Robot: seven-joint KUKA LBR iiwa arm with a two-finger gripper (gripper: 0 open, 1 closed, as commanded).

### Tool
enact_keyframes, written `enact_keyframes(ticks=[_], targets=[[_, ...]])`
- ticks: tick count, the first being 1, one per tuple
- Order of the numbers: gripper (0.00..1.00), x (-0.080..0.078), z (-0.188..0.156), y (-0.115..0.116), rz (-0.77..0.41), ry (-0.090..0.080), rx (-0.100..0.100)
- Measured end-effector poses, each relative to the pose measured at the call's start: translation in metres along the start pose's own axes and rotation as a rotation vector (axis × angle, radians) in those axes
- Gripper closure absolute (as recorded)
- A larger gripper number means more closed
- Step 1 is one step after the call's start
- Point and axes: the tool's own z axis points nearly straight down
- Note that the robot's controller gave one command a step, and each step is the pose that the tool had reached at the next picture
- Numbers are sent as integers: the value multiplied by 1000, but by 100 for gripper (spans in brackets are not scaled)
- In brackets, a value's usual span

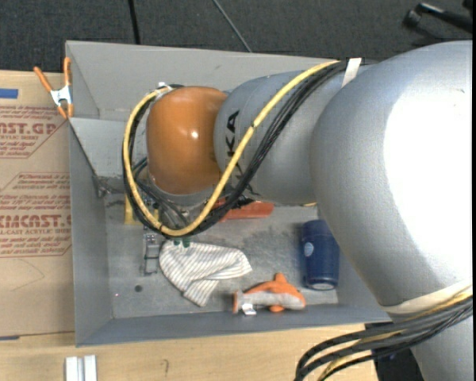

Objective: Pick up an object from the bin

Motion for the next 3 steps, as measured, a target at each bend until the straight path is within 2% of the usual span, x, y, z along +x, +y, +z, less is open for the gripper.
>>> enact_keyframes(ticks=[1, 2, 3], targets=[[0, -2, -5, -1, 2, -7, -1], [0, 13, -10, -41, -135, -8, -2], [0, 28, 13, -82, -369, -8, 2]])
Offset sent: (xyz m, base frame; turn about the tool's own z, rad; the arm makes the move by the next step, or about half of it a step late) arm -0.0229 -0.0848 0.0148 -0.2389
